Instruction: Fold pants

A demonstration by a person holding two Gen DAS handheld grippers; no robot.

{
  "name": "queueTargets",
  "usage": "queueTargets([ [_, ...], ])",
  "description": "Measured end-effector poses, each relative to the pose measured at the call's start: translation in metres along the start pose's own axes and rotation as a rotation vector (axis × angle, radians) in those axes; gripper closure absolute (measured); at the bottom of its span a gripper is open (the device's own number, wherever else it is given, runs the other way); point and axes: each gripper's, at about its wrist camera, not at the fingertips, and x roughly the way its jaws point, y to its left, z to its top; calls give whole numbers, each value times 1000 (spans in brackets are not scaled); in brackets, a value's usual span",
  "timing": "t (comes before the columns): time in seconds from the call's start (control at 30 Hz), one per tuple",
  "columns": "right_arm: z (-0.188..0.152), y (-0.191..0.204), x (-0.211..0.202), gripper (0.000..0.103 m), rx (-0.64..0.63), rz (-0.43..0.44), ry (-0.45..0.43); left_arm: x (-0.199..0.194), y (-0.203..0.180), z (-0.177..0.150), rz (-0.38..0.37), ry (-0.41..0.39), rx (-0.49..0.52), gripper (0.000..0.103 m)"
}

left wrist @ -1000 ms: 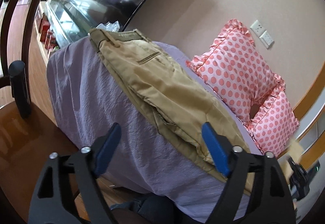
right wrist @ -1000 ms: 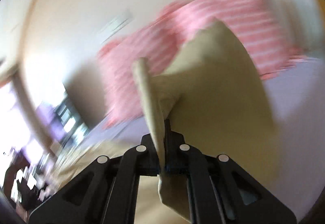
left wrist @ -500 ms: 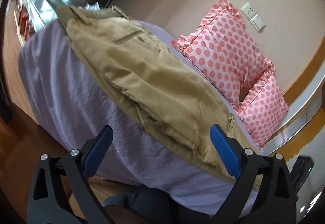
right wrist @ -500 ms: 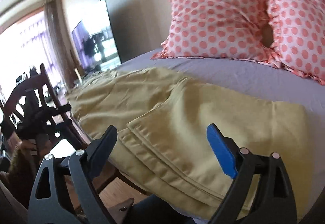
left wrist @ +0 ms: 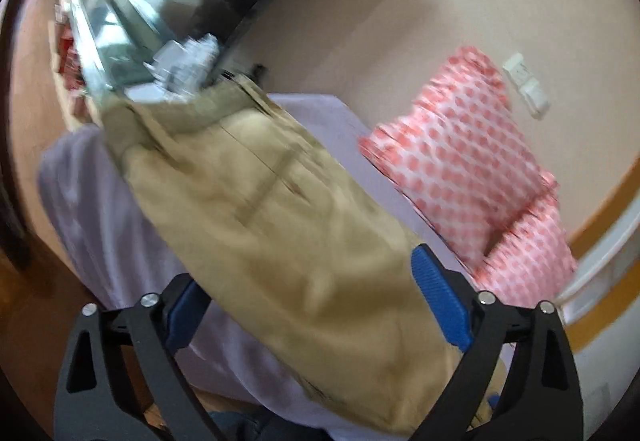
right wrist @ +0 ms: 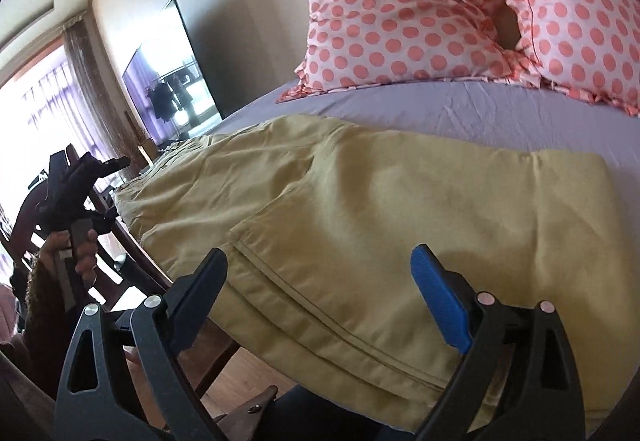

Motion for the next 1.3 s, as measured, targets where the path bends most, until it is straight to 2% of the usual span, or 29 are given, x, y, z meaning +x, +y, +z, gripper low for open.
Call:
queueTargets([
  [0.07,-2,-2,0,8,10,7,4,2,11,13,26,-20,-49,26],
  [0.13,-4,-2,-1,8,11,12,2,6,28,23,39,-23,-119,49],
  [0.17,-5,-2,-1,7,11,17,0,9,33,25,47,-14,-138,54],
  [0.23,-6,-2,-2,7,12,26,-4,17,37,26,99,-3,-128,90],
  [0.33,-7,-4,-8,7,18,35,-21,18,24,26,168,-14,-42,97],
  [0.4,-6,-8,-17,7,24,29,-45,10,-1,31,183,-41,46,98],
  [0.47,-5,-16,-32,7,45,22,-91,3,-38,36,157,-59,149,98],
  [0.57,-2,-37,-59,4,108,0,-174,-4,-128,26,81,-68,382,98],
  [0.63,-3,-59,-80,1,178,-33,-237,-4,-197,-2,-13,-46,565,98],
  [0.73,-5,-89,-103,1,278,-81,-290,-1,-288,-70,-229,43,795,97],
  [0.77,-6,-103,-111,1,333,-96,-303,1,-305,-90,-279,75,844,97],
  [0.87,-14,-140,-133,1,484,-85,-343,17,-353,-184,-440,229,1044,96],
  [0.9,-18,-152,-138,1,532,-73,-352,27,-362,-226,-458,307,1133,96],
  [0.93,-21,-162,-141,1,576,-59,-354,34,-364,-249,-449,343,1182,96],
  [0.97,-25,-173,-144,1,619,-38,-350,46,-363,-282,-407,391,1267,96],
  [1.0,-26,-181,-144,1,644,-23,-338,51,-359,-299,-404,424,1310,93],
  [1.07,-25,-193,-140,1,669,7,-299,48,-350,-318,-397,429,1370,89],
  [1.13,-21,-197,-131,1,664,29,-250,31,-344,-316,-432,417,1388,80],
  [1.2,-16,-196,-119,1,627,35,-190,14,-333,-288,-550,497,1274,73],
  [1.23,-13,-195,-114,4,611,35,-162,10,-327,-267,-595,525,1194,63],
  [1.3,-8,-192,-102,15,576,25,-99,8,-312,-226,-604,504,1053,50],
])
